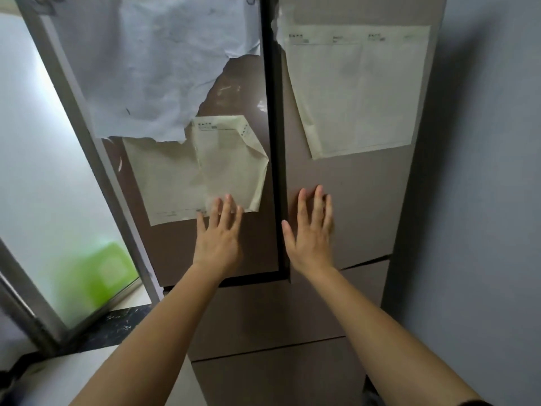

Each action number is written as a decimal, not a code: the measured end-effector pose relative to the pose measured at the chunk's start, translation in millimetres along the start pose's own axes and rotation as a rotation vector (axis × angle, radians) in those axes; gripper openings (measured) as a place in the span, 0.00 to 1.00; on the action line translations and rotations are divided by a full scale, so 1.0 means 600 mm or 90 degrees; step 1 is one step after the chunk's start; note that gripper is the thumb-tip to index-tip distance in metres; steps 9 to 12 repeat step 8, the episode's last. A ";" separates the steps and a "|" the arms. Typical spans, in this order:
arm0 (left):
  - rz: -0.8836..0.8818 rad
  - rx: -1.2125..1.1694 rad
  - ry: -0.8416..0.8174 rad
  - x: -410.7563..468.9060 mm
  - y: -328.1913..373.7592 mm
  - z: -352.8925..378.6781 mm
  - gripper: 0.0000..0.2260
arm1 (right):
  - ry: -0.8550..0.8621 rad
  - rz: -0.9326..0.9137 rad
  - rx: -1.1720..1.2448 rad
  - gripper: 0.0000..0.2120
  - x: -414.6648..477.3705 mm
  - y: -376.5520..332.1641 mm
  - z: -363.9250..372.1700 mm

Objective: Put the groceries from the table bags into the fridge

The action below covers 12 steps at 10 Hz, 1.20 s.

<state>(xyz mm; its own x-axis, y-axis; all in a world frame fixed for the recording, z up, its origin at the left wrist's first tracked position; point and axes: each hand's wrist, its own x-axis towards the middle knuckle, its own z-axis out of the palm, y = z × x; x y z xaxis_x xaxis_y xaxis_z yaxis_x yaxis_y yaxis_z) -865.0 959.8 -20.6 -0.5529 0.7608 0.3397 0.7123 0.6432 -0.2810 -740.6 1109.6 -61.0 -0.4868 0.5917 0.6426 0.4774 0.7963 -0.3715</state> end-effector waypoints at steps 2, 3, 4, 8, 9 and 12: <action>0.021 -0.038 0.048 0.004 -0.010 0.024 0.34 | -0.061 0.000 -0.025 0.38 0.036 -0.006 0.024; 0.021 -0.062 0.071 0.005 -0.010 0.031 0.33 | -0.077 0.003 -0.058 0.40 0.048 -0.010 0.035; 0.010 -0.052 0.066 0.006 -0.008 0.034 0.34 | -0.099 -0.009 -0.094 0.41 0.049 -0.008 0.031; -0.006 -0.037 0.009 -0.003 0.006 0.004 0.37 | -0.193 -0.072 0.074 0.31 0.086 -0.003 -0.122; -0.006 -0.037 0.009 -0.003 0.006 0.004 0.37 | -0.193 -0.072 0.074 0.31 0.086 -0.003 -0.122; -0.006 -0.037 0.009 -0.003 0.006 0.004 0.37 | -0.193 -0.072 0.074 0.31 0.086 -0.003 -0.122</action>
